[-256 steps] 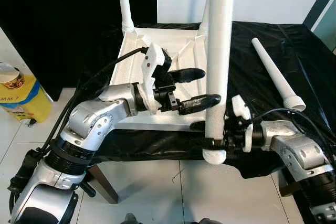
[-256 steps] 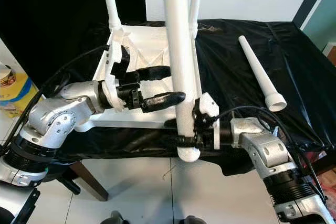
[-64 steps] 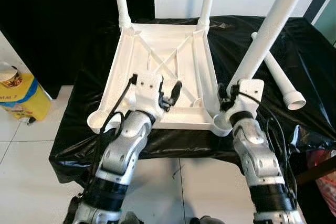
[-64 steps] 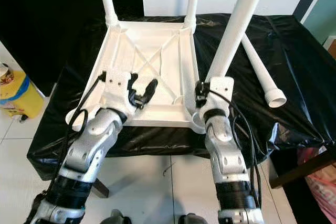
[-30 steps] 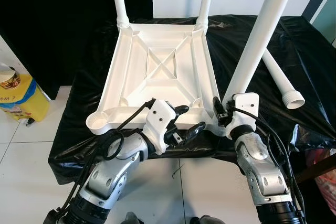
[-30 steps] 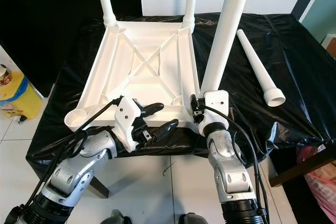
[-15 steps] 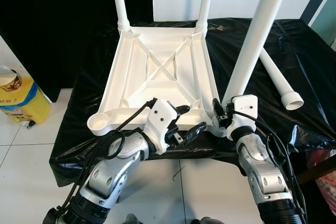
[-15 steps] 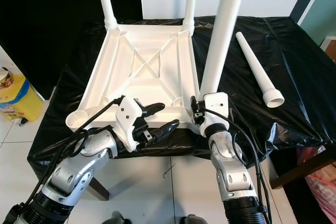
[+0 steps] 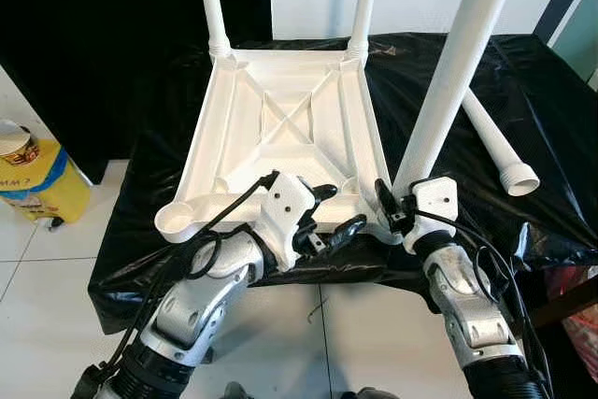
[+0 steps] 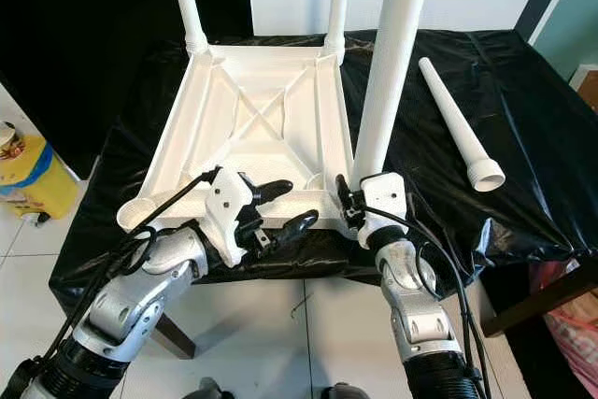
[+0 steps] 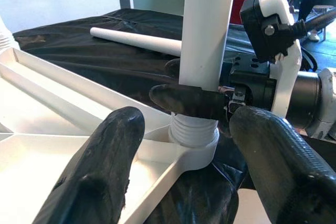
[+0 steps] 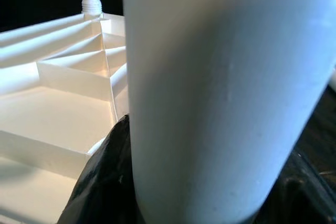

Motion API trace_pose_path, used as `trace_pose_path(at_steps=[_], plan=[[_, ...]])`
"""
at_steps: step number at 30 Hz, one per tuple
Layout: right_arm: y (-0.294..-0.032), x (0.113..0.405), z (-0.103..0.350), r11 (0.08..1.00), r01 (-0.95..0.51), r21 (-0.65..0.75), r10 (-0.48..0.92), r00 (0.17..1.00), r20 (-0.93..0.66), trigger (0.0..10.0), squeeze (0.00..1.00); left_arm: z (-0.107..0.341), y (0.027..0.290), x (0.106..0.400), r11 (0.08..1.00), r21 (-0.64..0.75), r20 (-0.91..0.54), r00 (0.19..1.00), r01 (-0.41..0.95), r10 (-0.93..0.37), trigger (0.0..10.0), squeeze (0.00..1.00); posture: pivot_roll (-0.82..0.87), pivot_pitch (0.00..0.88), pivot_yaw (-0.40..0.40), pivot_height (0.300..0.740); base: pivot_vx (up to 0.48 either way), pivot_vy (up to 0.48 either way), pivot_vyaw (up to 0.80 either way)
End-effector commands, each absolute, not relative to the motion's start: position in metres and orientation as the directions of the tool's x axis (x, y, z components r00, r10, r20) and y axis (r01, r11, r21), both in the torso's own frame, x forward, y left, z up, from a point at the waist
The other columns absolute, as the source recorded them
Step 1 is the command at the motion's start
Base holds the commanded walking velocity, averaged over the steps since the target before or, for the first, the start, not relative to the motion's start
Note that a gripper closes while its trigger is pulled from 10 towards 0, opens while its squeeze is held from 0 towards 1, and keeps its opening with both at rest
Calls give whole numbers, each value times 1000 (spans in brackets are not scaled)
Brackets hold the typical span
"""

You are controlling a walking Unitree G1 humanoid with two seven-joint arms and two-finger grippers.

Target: Building children table

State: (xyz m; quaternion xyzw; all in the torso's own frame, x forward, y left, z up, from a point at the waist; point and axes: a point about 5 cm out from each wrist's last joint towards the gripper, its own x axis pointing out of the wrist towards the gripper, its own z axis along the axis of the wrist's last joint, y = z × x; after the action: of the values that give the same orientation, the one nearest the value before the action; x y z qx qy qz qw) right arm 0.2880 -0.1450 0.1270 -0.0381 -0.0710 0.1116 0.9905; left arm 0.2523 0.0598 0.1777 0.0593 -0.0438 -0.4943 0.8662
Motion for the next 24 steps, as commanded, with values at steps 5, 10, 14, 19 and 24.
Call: trace_pose_path(at_steps=[5, 10, 14, 19, 24], plan=[[-147, 290, 101, 974, -223, -32, 221, 974, -48, 10000, 0, 178, 58, 251, 439, 142, -2, 444, 887, -896, 10000, 0, -37, 78, -2, 740, 0, 0, 0], [-146, 291, 99, 975, -224, 9, 224, 972, -64, 10000, 0, 178, 58, 251, 440, 142, -1, 445, 887, -896, 10000, 0, -36, 81, -3, 740, 0, 0, 0], [-147, 291, 97, 976, -213, 31, 215, 974, -67, 10000, 0, 178, 58, 251, 441, 141, 0, 445, 886, -895, 10000, 0, -34, 83, -4, 740, 0, 0, 0], [-146, 286, 99, 972, -233, 15, 233, 972, -17, 10000, 0, 179, 60, 252, 448, 142, 1, 452, 883, -892, 10000, 0, -30, 84, -7, 740, 0, 0, 0], [-144, 281, 98, 969, -245, 16, 245, 969, 7, 10000, 0, 179, 60, 251, 449, 141, 3, 453, 882, -891, 10000, 0, -30, 84, -7, 740, 0, 0, 0]])
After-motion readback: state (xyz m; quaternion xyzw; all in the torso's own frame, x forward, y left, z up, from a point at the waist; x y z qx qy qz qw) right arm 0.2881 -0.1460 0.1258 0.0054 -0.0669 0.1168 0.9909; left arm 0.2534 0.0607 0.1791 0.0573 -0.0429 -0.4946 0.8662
